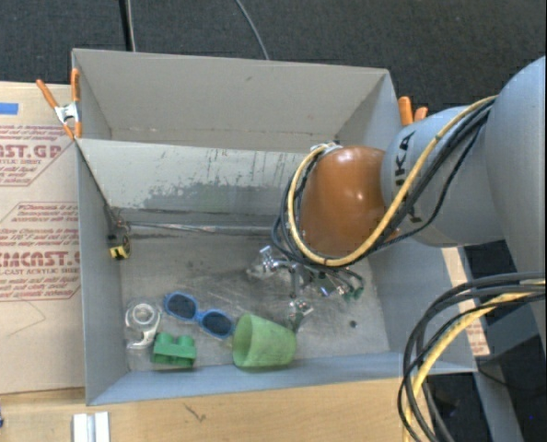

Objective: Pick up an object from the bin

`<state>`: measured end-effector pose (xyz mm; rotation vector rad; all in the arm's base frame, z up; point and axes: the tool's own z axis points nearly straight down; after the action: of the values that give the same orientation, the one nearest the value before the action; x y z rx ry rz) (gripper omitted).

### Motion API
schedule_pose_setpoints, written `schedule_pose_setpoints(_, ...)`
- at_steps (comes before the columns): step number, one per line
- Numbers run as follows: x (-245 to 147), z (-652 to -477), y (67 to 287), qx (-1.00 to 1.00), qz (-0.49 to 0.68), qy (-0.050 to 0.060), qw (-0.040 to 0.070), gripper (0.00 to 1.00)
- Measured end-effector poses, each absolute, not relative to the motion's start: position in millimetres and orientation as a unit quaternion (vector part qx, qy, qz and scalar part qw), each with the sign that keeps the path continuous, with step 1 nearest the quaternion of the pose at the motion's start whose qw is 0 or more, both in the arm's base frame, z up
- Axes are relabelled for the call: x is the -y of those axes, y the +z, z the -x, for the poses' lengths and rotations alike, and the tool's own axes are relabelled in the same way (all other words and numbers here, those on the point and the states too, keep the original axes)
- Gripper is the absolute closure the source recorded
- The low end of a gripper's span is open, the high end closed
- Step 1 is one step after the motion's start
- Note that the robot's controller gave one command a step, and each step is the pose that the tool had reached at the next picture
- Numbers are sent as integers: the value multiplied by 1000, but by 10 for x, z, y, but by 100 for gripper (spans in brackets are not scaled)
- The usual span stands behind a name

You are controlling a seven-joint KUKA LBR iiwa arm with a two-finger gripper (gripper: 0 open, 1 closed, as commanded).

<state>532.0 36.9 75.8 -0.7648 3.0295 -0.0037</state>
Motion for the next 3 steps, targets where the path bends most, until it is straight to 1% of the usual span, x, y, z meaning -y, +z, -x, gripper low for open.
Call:
schedule_pose_setpoints(1,-927,-4906,744,-997,82,1,8,0)
schedule_pose_setpoints(2,-1428,-5193,801,-964,266,1,1,0)
schedule_pose_setpoints(3,-1854,-5236,836,-954,298,-10,-5,0)
